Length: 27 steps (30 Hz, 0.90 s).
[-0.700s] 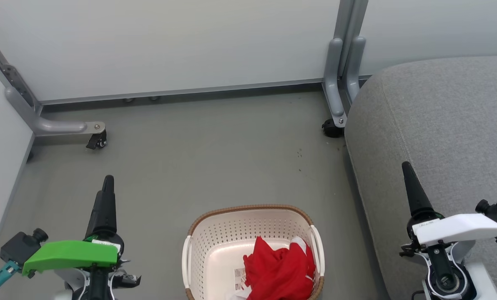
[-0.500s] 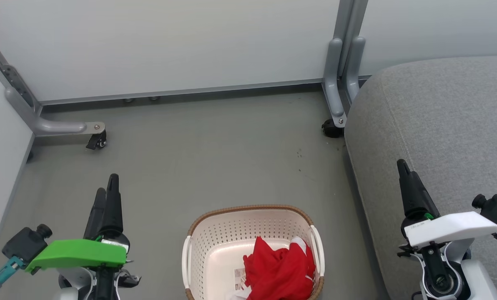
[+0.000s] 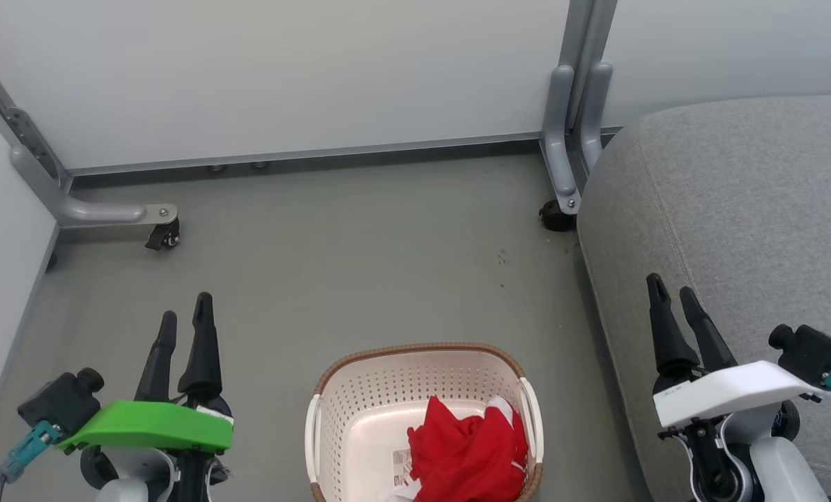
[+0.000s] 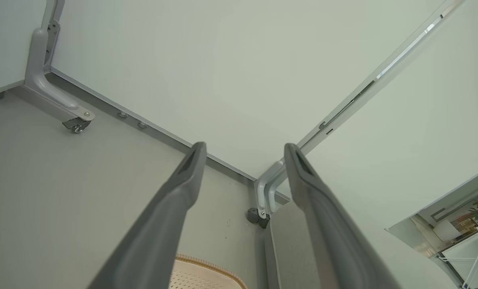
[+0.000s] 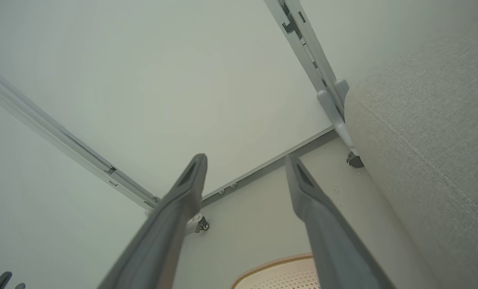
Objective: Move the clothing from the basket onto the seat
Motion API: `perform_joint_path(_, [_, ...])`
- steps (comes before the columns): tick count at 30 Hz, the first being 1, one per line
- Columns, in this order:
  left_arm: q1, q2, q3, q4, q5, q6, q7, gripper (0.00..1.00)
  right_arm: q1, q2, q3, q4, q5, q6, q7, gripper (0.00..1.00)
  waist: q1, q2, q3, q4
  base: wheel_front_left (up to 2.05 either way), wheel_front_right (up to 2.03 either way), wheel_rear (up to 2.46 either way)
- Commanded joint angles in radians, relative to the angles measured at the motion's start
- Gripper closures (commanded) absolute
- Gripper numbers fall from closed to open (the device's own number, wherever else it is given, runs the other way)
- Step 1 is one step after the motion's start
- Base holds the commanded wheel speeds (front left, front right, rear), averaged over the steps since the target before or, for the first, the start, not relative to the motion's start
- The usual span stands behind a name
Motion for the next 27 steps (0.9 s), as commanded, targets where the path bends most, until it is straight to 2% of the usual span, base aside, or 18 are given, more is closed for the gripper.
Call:
perform_joint_path(1, [-0.008,0.011,-0.002,-0.009,0.036,-0.003,-0.011,0.00,-0.007,-0.004,0.005,-0.011,-0.041,0.001,-0.011,0.00,0.0000,0.0000,0.000,0.000,0.00,0.00,0.00])
perform_joint_path(27, [0.000,0.000,-0.017,0.084,0.347,0.009,-0.083,0.00,0.005,0.005,0.022,0.050,-0.361,0.001,-0.083,0.00,0.0000,0.0000,-0.003,-0.003,0.00,0.00,0.00])
